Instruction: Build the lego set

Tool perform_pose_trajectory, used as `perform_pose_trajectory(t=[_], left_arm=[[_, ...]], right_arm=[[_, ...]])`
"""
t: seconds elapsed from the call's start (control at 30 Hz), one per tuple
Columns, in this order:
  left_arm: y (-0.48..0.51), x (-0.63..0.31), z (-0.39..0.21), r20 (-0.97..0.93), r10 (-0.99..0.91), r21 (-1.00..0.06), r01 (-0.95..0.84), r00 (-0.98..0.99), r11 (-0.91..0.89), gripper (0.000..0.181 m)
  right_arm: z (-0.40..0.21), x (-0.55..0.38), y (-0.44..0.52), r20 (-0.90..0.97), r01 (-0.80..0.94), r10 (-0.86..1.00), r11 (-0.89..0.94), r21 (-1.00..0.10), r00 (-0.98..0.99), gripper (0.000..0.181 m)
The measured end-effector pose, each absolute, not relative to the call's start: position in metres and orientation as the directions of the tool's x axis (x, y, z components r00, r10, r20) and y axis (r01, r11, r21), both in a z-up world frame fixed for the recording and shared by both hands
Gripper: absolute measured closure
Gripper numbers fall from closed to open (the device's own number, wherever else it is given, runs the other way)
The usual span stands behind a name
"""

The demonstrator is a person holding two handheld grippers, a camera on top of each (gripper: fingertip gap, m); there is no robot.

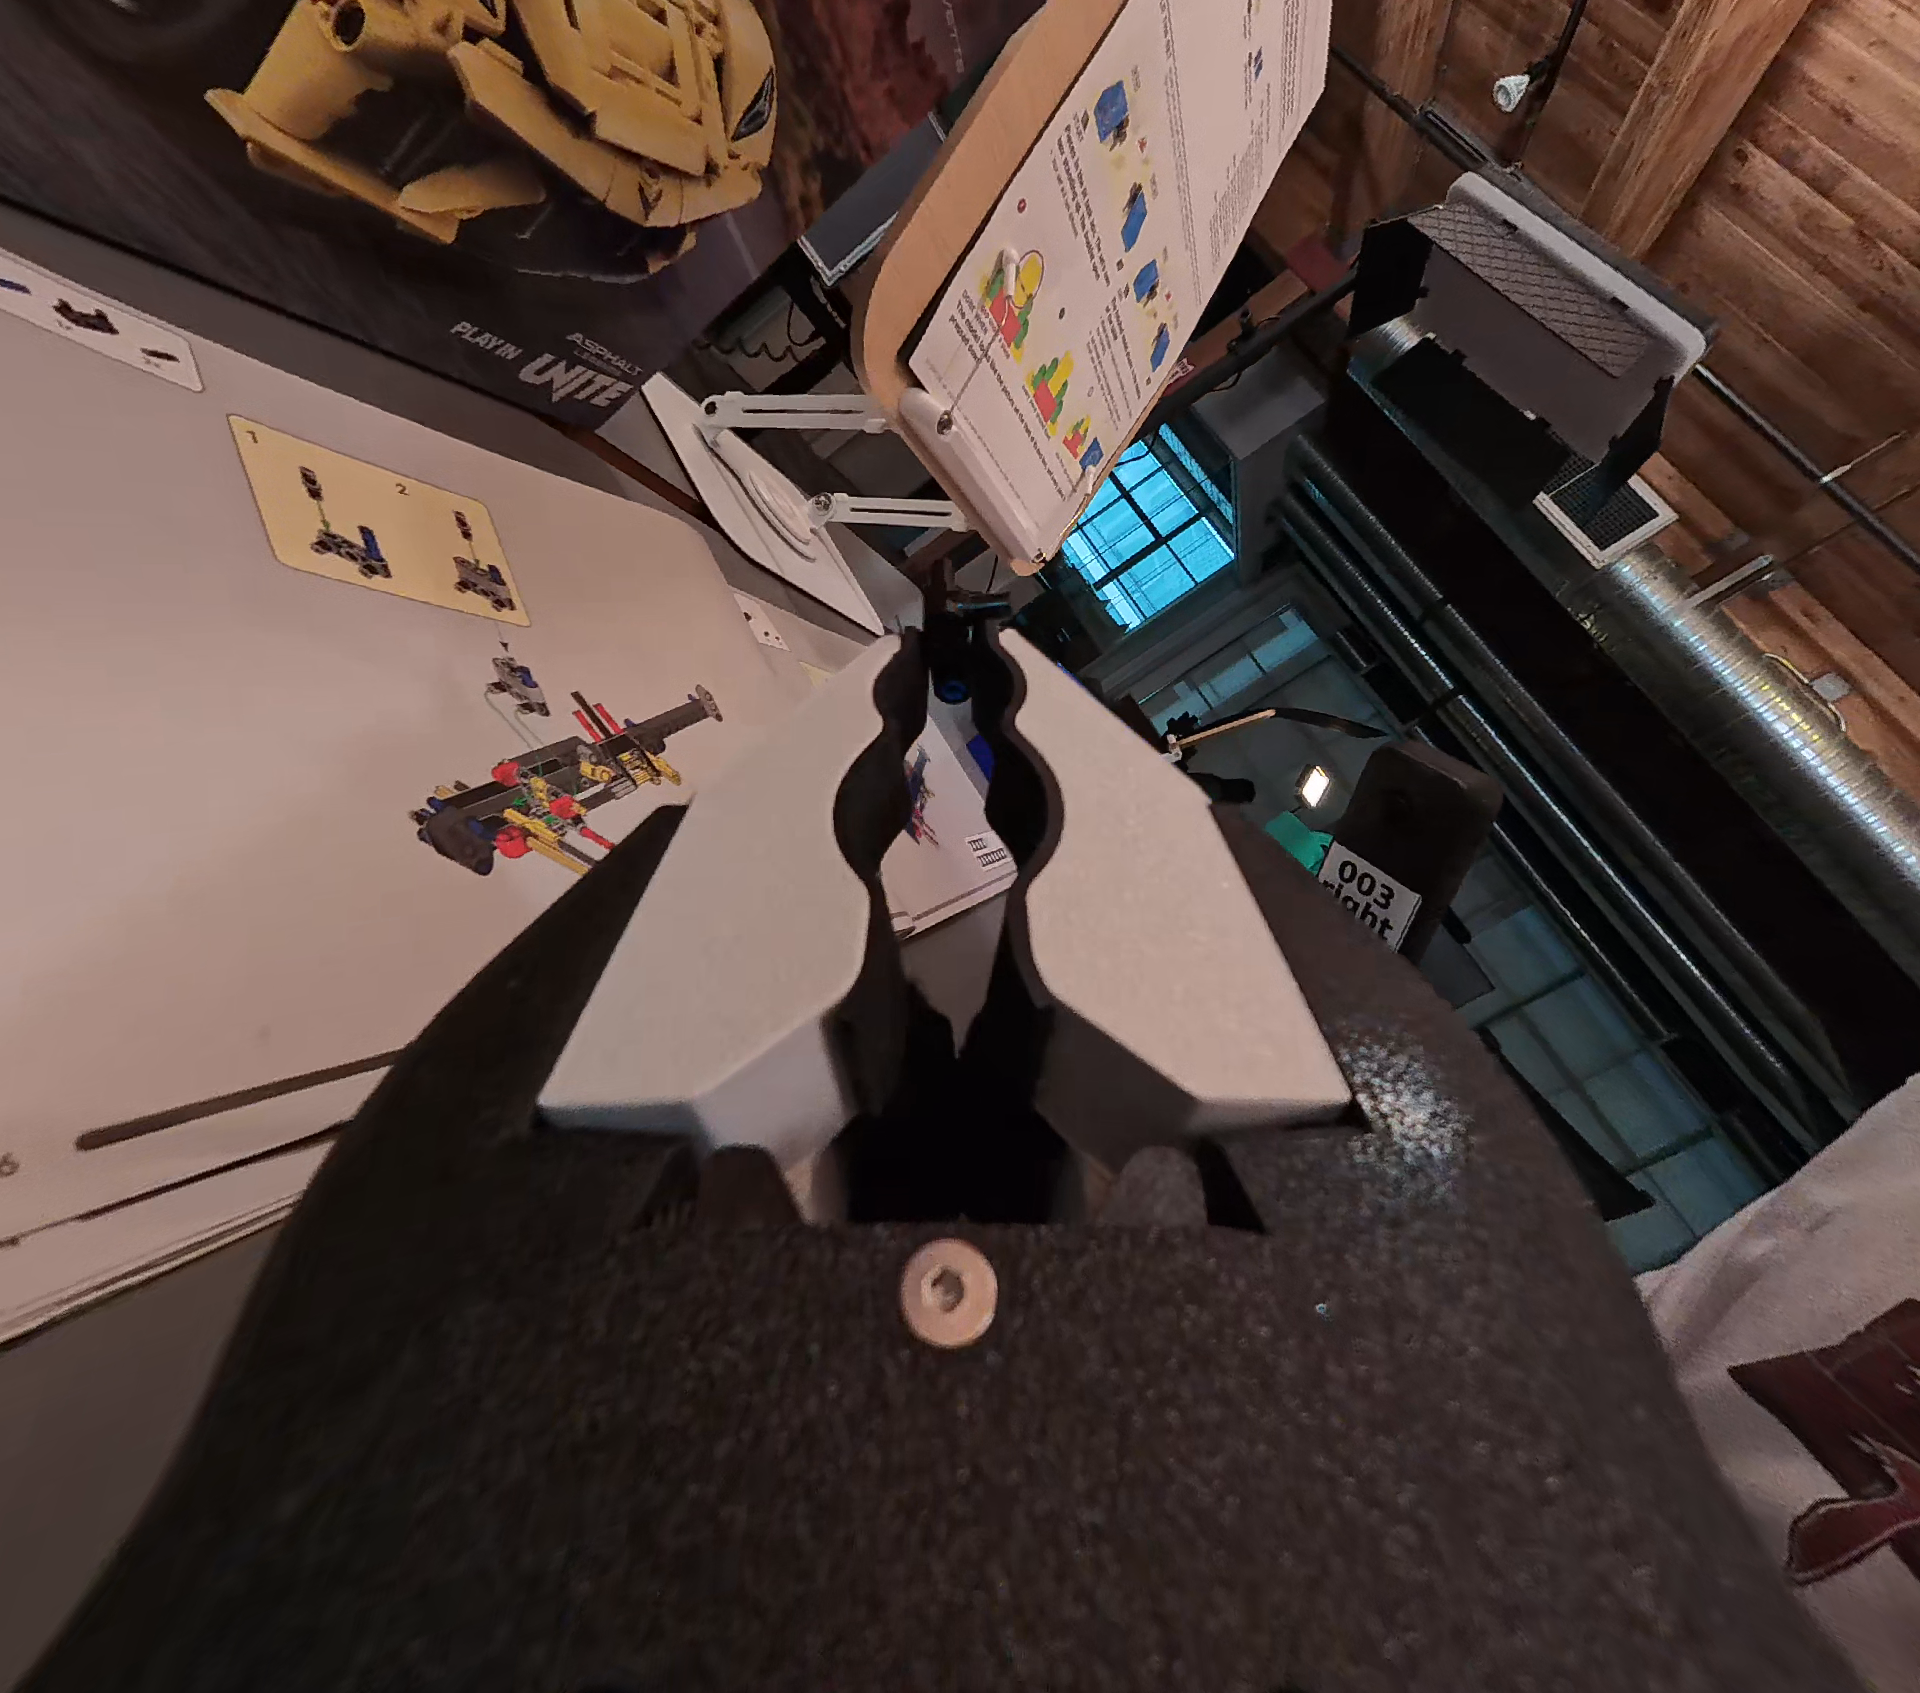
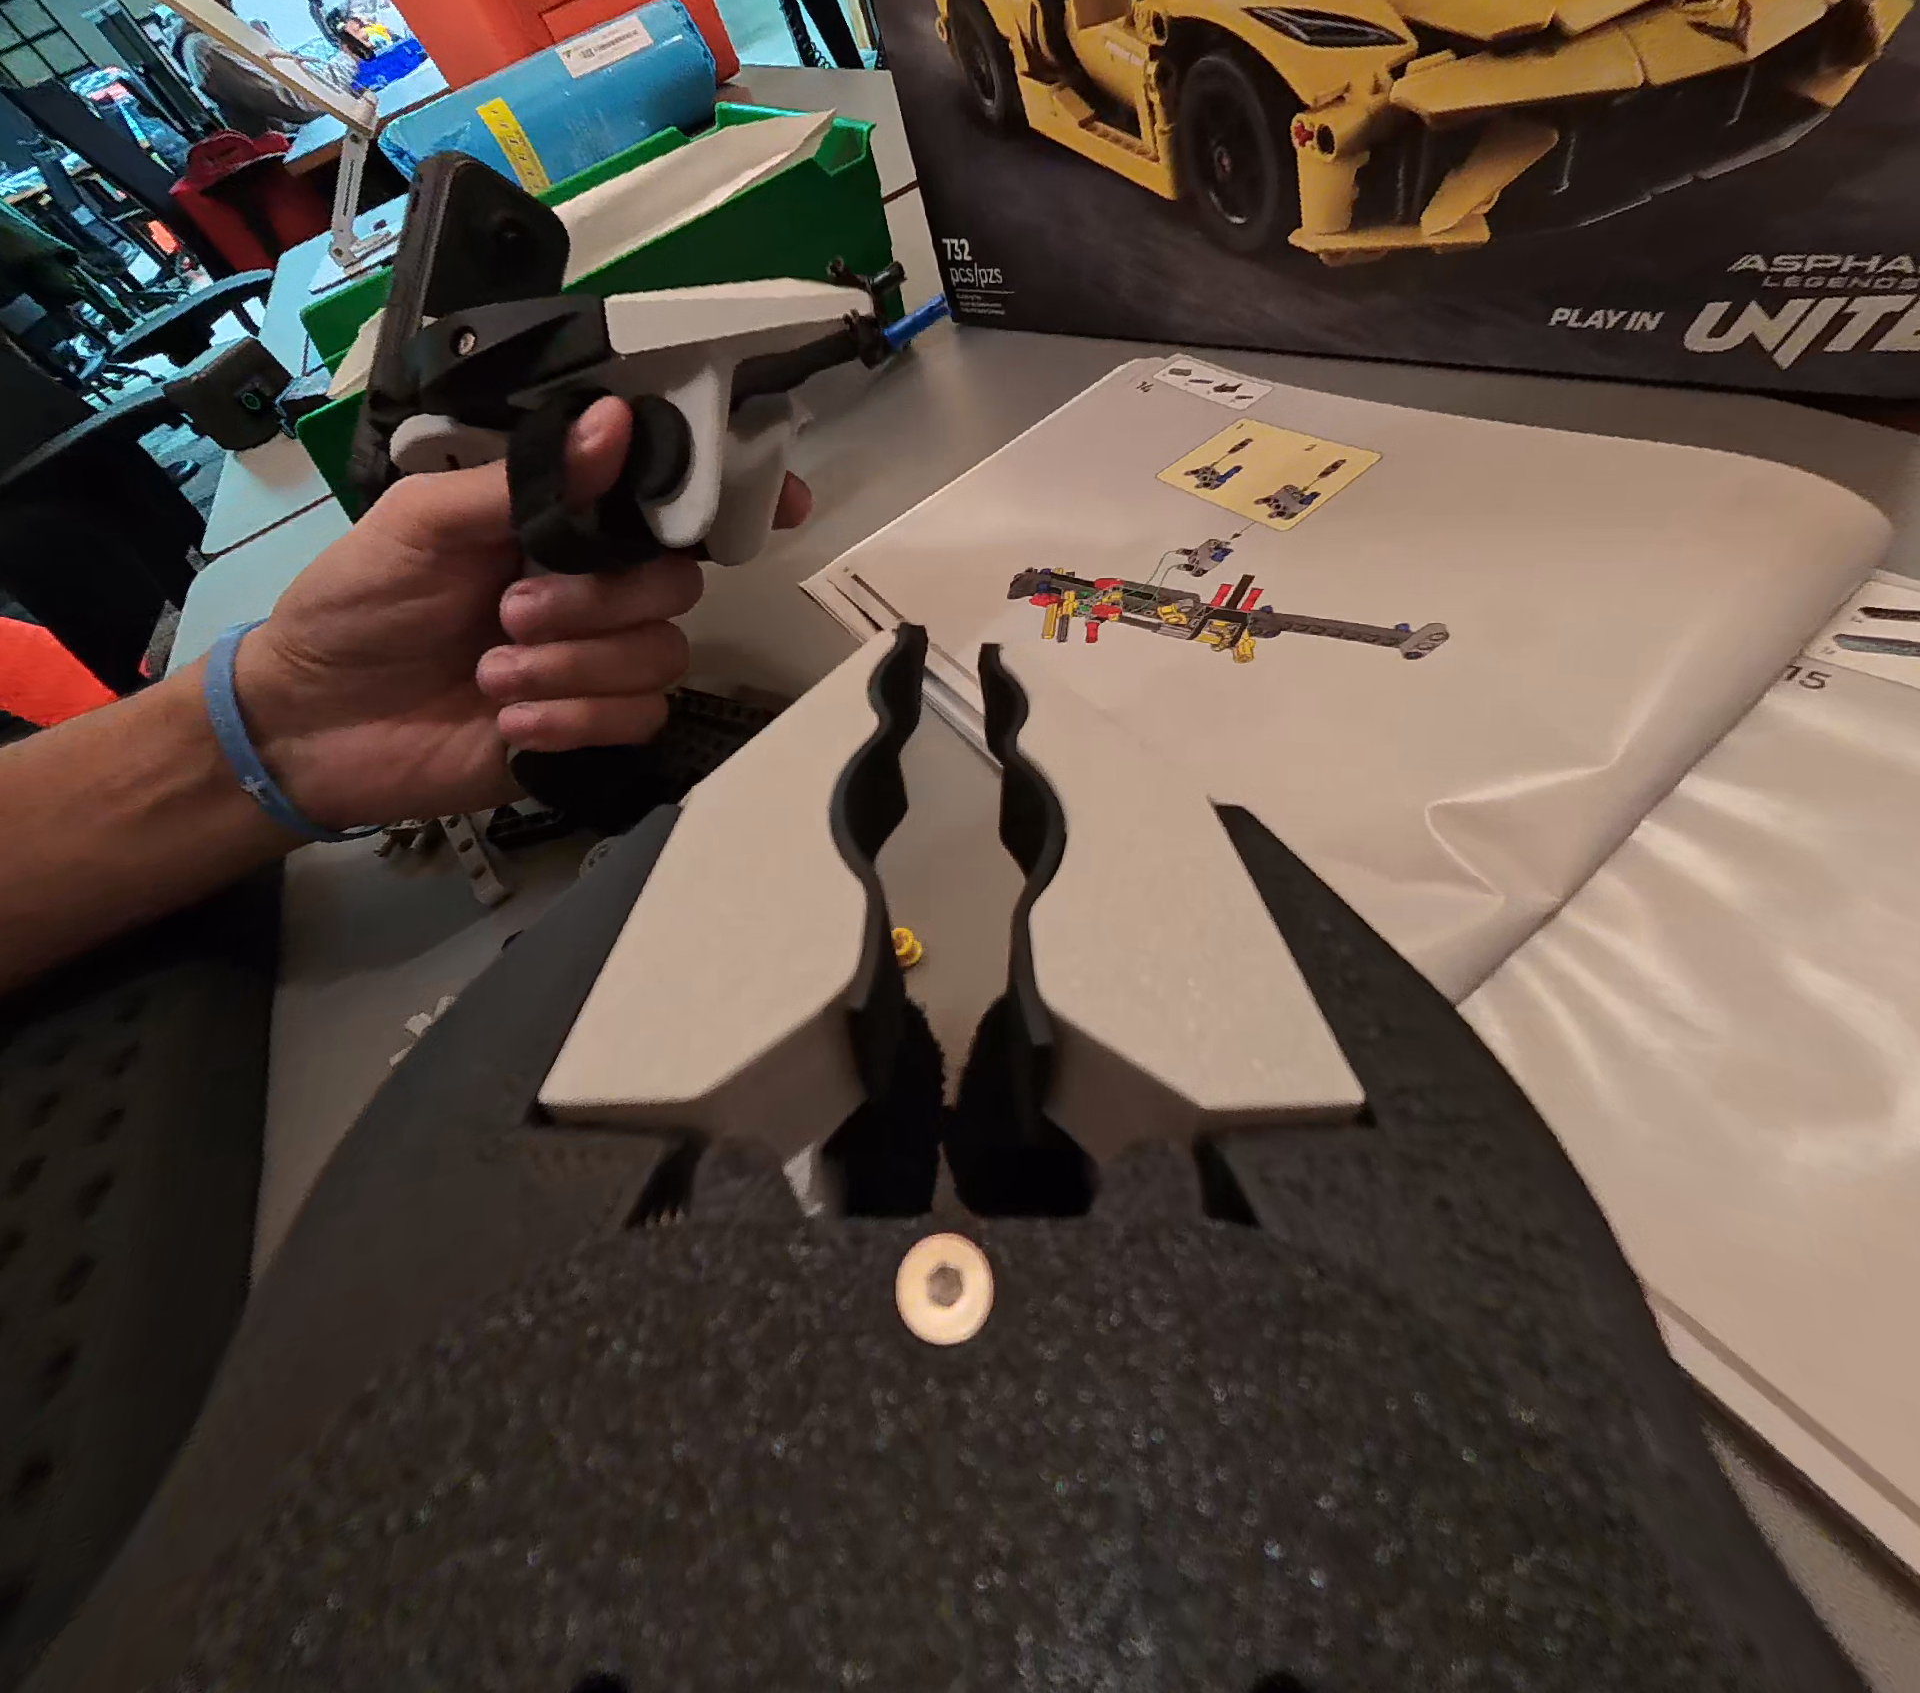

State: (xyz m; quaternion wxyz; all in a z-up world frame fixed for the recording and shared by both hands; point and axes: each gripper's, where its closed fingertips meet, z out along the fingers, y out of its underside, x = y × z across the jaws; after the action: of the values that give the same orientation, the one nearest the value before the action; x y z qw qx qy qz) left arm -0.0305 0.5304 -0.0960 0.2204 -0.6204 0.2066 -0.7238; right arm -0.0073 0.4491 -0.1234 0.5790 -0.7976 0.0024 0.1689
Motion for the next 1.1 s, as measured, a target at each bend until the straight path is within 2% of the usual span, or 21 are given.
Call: perform_pose_trajectory(t=[0.23,0.43,0.57,0.73,0.8,0.9,0.97,1.03,1.1], left_arm=[[0.525,-0.030,-0.093,0.801,-0.578,-0.578,0.050,-0.157,-0.814,0.175],[0.496,-0.029,-0.072,0.744,-0.594,-0.625,-0.006,-0.305,-0.780,0.175],[0.487,-0.031,-0.064,0.664,-0.674,-0.714,-0.009,-0.325,-0.700,0.175],[0.490,-0.032,-0.065,0.607,-0.744,-0.774,0.004,-0.280,-0.633,0.175],[0.494,-0.033,-0.067,0.562,-0.793,-0.814,0.010,-0.237,-0.581,0.175],[0.502,-0.037,-0.066,0.491,-0.853,-0.863,0.036,-0.175,-0.504,0.175],[0.509,-0.040,-0.064,0.476,-0.866,-0.871,0.055,-0.152,-0.488,0.174],[0.516,-0.043,-0.063,0.477,-0.869,-0.870,0.066,-0.134,-0.488,0.174],[0.520,-0.046,-0.063,0.479,-0.869,-0.869,0.072,-0.123,-0.489,0.174]], right_arm=[[-0.120,-0.010,0.448,-0.267,-0.195,0.207,-0.312,-0.930,0.941,0.173],[-0.097,-0.016,0.444,-0.324,-0.257,0.293,-0.246,-0.935,0.899,0.171],[-0.080,0.006,0.433,-0.251,-0.210,0.250,-0.177,-0.961,0.935,0.171],[-0.054,0.049,0.406,-0.149,-0.137,0.114,-0.107,-0.985,0.982,0.169],[-0.057,0.050,0.391,-0.155,-0.133,0.120,-0.175,-0.976,0.981,0.169],[-0.079,0.017,0.368,-0.148,-0.056,0.250,-0.340,-0.939,0.957,0.171],[-0.105,-0.013,0.353,-0.109,0.056,0.339,-0.444,-0.894,0.935,0.170],[-0.131,-0.024,0.331,-0.048,0.159,0.360,-0.524,-0.837,0.932,0.171],[-0.151,-0.016,0.299,-0.041,0.191,0.348,-0.606,-0.772,0.937,0.167]])
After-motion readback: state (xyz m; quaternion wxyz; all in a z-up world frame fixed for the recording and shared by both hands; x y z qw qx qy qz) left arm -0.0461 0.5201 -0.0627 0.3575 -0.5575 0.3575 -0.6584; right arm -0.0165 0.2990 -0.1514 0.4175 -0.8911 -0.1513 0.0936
